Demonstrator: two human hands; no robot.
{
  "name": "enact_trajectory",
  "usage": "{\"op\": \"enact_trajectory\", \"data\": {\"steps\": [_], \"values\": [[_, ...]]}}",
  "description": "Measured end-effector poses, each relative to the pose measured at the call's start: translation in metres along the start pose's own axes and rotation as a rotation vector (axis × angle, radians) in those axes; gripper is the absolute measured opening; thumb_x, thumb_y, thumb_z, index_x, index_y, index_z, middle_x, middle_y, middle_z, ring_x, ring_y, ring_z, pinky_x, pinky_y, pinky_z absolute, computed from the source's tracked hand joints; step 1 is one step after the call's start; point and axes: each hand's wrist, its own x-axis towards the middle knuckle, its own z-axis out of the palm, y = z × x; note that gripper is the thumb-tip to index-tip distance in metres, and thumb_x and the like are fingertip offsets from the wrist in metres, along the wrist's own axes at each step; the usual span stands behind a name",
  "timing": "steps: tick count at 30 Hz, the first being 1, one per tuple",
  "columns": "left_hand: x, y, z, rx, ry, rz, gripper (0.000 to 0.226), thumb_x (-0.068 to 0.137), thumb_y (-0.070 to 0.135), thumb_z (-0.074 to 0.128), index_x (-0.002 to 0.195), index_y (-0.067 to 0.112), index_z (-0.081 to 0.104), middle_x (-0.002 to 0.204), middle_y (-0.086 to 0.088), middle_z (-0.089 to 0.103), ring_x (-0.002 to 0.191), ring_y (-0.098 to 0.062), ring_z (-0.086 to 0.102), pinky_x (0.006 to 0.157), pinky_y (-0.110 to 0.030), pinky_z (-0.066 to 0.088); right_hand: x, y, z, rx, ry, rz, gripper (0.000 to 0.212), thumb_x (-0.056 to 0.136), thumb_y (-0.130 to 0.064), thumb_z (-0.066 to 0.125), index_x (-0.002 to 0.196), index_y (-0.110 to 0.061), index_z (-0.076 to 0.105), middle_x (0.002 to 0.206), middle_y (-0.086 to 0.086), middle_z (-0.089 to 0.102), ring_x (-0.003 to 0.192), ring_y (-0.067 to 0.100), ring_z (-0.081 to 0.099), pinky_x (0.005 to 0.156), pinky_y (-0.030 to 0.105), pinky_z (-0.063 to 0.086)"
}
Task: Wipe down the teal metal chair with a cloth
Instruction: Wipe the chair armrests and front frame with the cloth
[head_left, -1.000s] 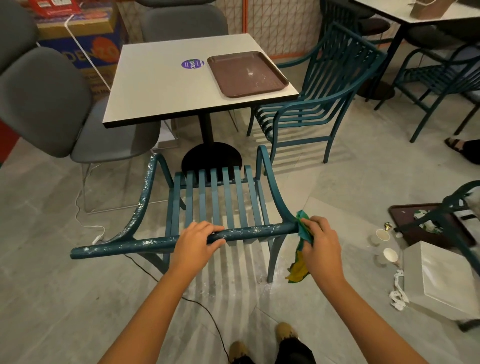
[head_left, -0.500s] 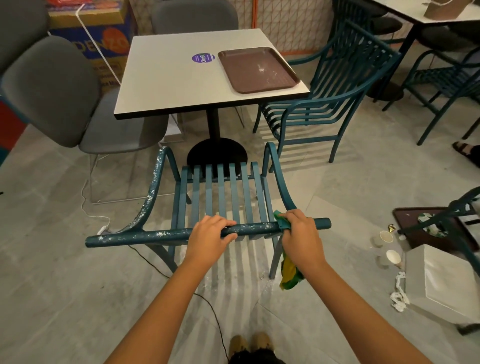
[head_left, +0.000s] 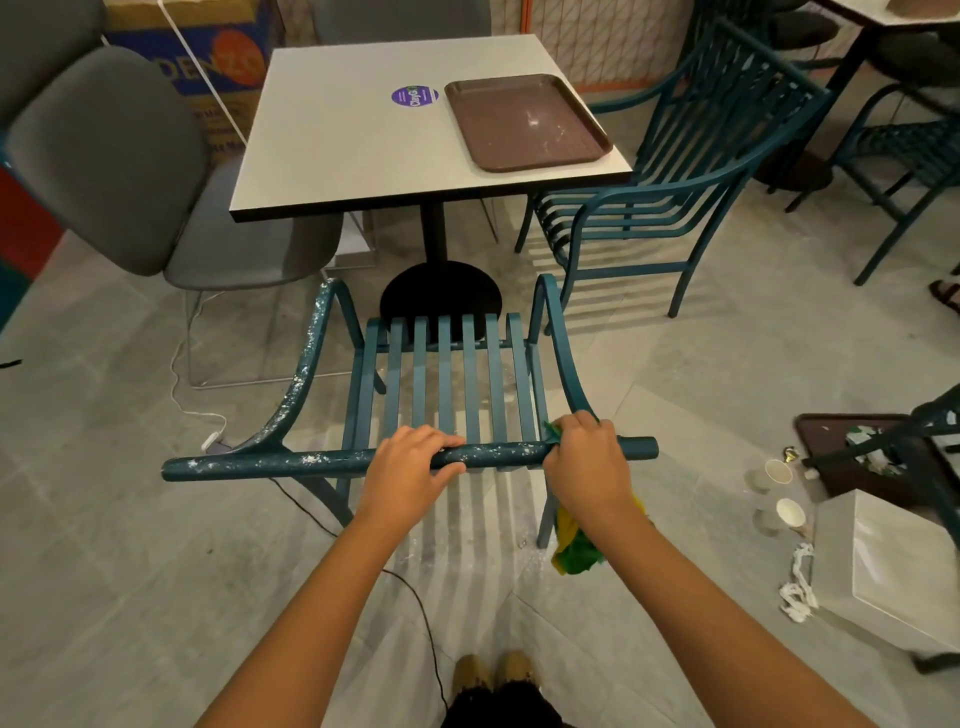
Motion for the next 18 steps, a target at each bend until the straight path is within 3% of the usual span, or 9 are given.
{"op": "enact_trajectory", "data": {"steps": [5,8,13,18], "values": [[0.001,0.003,-0.005,0.030,-0.027,0.015,0.037,0.089,0.036,0.054,0.125,0.027,0.053,0.116,0.008,0.057,0.109,-0.013,0.045,0.095,-0.026,0.032,0.011,-0.011,-0.003,0.134,-0.097,-0.031,0.027,0.088,-0.007,0.049,0.113,-0.004,0.057,0.111,0.013,0.058,0.100,0.027,0.052,0.084,0.040,0.051],[0.003,0.004,-0.009,0.039,-0.074,0.032,0.038,0.089,0.036,0.054,0.126,0.026,0.051,0.118,0.007,0.055,0.111,-0.013,0.045,0.098,-0.028,0.034,0.015,0.003,-0.016,0.184,-0.054,0.024,0.024,0.087,-0.006,0.049,0.110,-0.004,0.058,0.105,0.015,0.060,0.091,0.028,0.057,0.079,0.044,0.054],[-0.001,-0.006,-0.015,0.068,-0.081,0.026,0.047,0.087,0.043,0.054,0.130,0.027,0.045,0.120,0.010,0.051,0.112,-0.009,0.043,0.098,-0.025,0.033,0.009,0.039,-0.020,0.067,0.021,0.039,0.030,0.090,-0.008,0.046,0.119,-0.007,0.054,0.117,0.011,0.057,0.104,0.025,0.049,0.082,0.036,0.049],[-0.005,-0.020,-0.023,0.084,-0.076,-0.022,0.041,0.087,0.043,0.053,0.125,0.027,0.050,0.117,0.008,0.054,0.111,-0.010,0.045,0.096,-0.025,0.031,0.010,0.028,-0.011,0.023,0.017,-0.012,0.029,0.090,-0.011,0.045,0.118,-0.007,0.054,0.119,0.009,0.056,0.106,0.024,0.047,0.085,0.033,0.044]]}}
